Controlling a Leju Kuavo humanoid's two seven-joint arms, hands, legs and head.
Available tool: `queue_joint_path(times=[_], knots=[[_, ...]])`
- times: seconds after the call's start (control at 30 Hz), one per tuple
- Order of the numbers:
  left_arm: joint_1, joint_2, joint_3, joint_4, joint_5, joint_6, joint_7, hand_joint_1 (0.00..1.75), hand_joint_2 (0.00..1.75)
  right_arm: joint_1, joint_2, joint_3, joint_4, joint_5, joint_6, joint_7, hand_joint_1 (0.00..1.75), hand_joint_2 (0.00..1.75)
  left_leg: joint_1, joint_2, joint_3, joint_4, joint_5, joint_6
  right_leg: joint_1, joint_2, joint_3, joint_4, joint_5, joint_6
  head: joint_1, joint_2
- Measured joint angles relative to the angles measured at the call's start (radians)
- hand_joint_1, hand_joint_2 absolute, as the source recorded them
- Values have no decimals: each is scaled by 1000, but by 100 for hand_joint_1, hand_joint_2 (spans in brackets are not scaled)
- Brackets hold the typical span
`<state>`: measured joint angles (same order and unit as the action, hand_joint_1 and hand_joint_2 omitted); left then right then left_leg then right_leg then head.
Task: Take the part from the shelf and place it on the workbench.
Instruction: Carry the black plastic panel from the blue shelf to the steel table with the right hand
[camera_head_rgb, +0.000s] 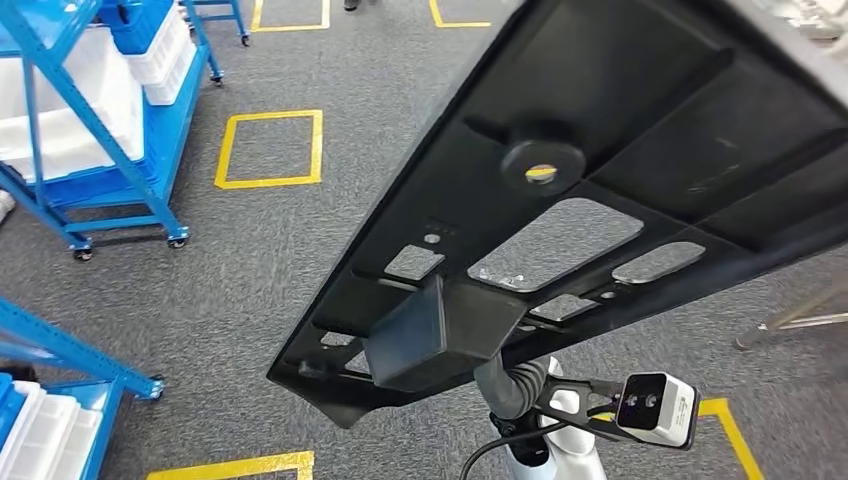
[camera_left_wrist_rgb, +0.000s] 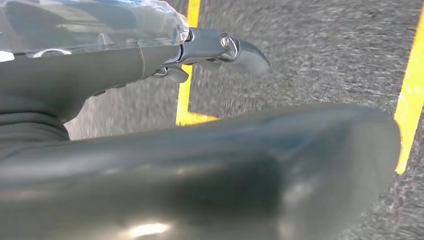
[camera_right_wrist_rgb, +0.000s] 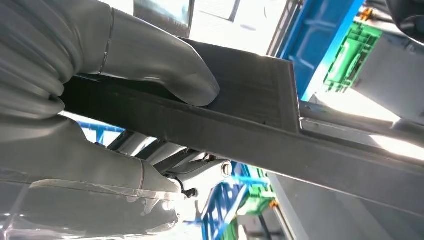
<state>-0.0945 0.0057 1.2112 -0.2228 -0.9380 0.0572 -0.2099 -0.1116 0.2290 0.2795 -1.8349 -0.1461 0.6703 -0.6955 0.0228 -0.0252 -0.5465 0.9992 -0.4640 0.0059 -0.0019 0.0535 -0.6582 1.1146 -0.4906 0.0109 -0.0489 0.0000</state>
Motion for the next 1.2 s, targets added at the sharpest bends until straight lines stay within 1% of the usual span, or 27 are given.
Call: queue_joint_path(times=[0.03, 0.07, 0.1, 0.13, 0.17, 0.2, 0.23, 0.3, 0.33, 0.4, 0.43, 0.5, 0.57, 0.6, 0.63, 0.67, 0.7, 0.77, 0.83, 0.9, 0.93, 1.0, 1.03, 1.1, 1.13, 1.17, 1.2], knots=[[2, 0, 0, 0, 1, 0, 1, 0, 0, 1, -1, 1, -1, -1, -4, 0, 175, 175, -3, 15, 0, -1, -1, 4, -1, -27, -34, 68, -33, 4, 0, 0], [4, 0, 0, 0, 3, -1, 0, 0, 0, 2, -2, 2, 0, -2, -6, 0, 175, 175, -5, 32, 0, 0, -3, 6, -3, -38, -69, 135, -60, 8, 0, 0], [4, 0, 1, 0, 7, -5, -3, 0, 0, 5, -4, 4, 1, -3, -7, 0, 175, 175, -6, 47, 0, 0, -4, 7, -5, -44, -92, 181, -72, 10, 0, 0], [3, -1, 2, 0, 12, -10, -7, 0, 0, 6, -5, 7, 3, -5, -8, 0, 175, 175, -7, 61, 1, 0, -6, 6, -7, -47, -97, 190, -65, 12, 0, 0], [1, -2, 4, 0, 15, -15, -10, 0, 0, 7, -6, 10, 5, -7, -8, 0, 175, 175, -7, 74, 3, 0, -8, 5, -8, -51, -80, 158, -41, 12, 0, 0], [-2, -5, 5, 0, 16, -17, -12, 0, 0, 7, -6, 15, 9, -11, -7, 0, 175, 175, -7, 85, 6, 0, -10, 2, -8, -61, -44, 92, -7, 10, 0, 0], [-4, -8, 6, 0, 17, -17, -13, 0, 0, 5, -7, 19, 12, -16, -5, 0, 175, 175, -8, 95, 10, 0, -13, -1, -6, -84, -3, 17, 19, 7, 0, 0], [-6, -16, 8, 0, 17, -12, -13, 0, 0, -2, -7, 28, 20, -25, 1, 0, 175, 175, -12, 113, 17, 2, -20, -11, 3, -117, 48, -80, 45, -6, 0, 0], [-7, -20, 9, 0, 17, -9, -12, 0, 0, -5, -7, 31, 24, -28, 3, 0, 175, 175, -14, 122, 19, 2, -23, -16, 9, -122, 53, -93, 43, -12, 0, 0], [-9, -26, 10, 0, 19, -3, -8, 0, 0, -7, -7, 35, 30, -26, 7, 0, 175, 175, -13, 137, 25, 0, -28, -27, 10, -98, 53, -98, 46, -24, 0, 0], [-10, -29, 10, 0, 18, -1, -6, 0, 0, -8, -7, 36, 31, -25, 9, 0, 175, 175, -11, 127, 26, 7, -36, -32, 8, -88, 57, -103, 48, -29, 0, 0], [-10, -33, 10, 0, 17, 1, -6, 0, 0, -12, -7, 38, 32, -27, 14, 0, 175, 175, -6, 81, -2, 77, -80, -40, 1, -67, 66, -113, 52, -41, 0, 0], [-6, -33, 10, 0, 13, 1, -10, 0, 0, -15, -7, 41, 35, -31, 20, 0, 175, 175, -6, 41, -70, 214, -139, -43, 2, -43, 67, -114, 52, -46, 0, 0], [-3, -33, 10, 0, 11, 1, -12, 0, 0, -14, -7, 41, 37, -29, 22, 0, 175, 175, -6, 36, -103, 271, -154, -44, 3, -28, 67, -114, 52, -46, 0, 0], [-2, -32, 10, 0, 8, 1, -15, 0, 0, -13, -7, 40, 37, -27, 23, 0, 175, 175, -5, 33, -120, 294, -150, -44, 3, -14, 67, -113, 52, -46, 0, 0], [-1, -32, 10, 0, 5, 0, -17, 0, 0, -13, -7, 40, 37, -25, 23, 0, 175, 175, -5, 32, -119, 278, -126, -44, 3, 0, 69, -112, 52, -46, 0, 0], [-1, -32, 10, 0, 3, 0, -18, 0, 0, -12, -7, 40, 37, -23, 23, 0, 175, 175, -4, 27, -99, 225, -88, -42, 2, 14, 71, -111, 51, -45, 0, 0], [-3, -30, 10, 0, 0, -1, -19, 0, 0, -12, -7, 39, 37, -24, 22, 0, 175, 175, 0, -12, -41, 85, -20, -40, 2, 38, 72, -105, 47, -38, 0, 0], [-4, -28, 10, 0, -1, 0, -19, 0, 0, -12, -7, 38, 37, -27, 22, 0, 175, 175, 0, -45, -12, 17, -2, -34, 1, 60, 65, -100, 47, -26, 0, 0], [-6, -26, 10, 0, -1, 1, -17, 0, 0, -10, -7, 34, 37, -30, 24, 0, 175, 175, -1, -37, -10, 12, -3, -22, -1, 79, 57, -100, 51, -13, 0, 0], [-8, -25, 10, 0, -1, 2, -16, 0, 0, -10, -7, 31, 37, -32, 26, 0, 175, 175, 0, -26, -10, 10, 0, -16, -1, 72, 54, -96, 49, -7, 0, 0], [-10, -23, 10, 0, -1, 4, -15, 0, 0, -10, -7, 25, 37, -33, 30, 0, 175, 175, 1, -3, -9, 3, 4, -1, 2, 22, 30, -47, 18, 0, 0, 0], [-8, -21, 10, 0, -1, 6, -14, 0, 0, -10, -7, 22, 36, -33, 32, -1, 175, 175, -2, 11, -8, 3, 4, 4, 1, -11, 2, 11, -14, 2, 0, 0], [-3, -16, 10, 0, 1, 11, -9, 0, 0, -6, -7, 17, 36, -34, 37, -1, 175, 175, -7, 40, -9, 3, 2, 8, -1, -41, -67, 151, -74, 6, 0, 0], [-1, -13, 10, 0, 2, 15, -6, 0, 0, -3, -7, 13, 37, -34, 41, -1, 175, 175, -9, 55, -9, 3, 0, 9, -3, -46, -89, 194, -84, 7, 0, 0], [-1, -11, 10, 0, 3, 17, -3, 0, 0, 0, -7, 9, 37, -34, 44, -1, 175, 175, -10, 68, -8, 3, -1, 9, -4, -49, -89, 195, -74, 7, 0, 0], [-1, -10, 10, 0, 4, 18, -1, 0, 0, 2, -7, 6, 37, -33, 47, -1, 175, 175, -11, 79, -6, 3, -3, 8, -4, -54, -65, 151, -46, 5, 0, 0]])
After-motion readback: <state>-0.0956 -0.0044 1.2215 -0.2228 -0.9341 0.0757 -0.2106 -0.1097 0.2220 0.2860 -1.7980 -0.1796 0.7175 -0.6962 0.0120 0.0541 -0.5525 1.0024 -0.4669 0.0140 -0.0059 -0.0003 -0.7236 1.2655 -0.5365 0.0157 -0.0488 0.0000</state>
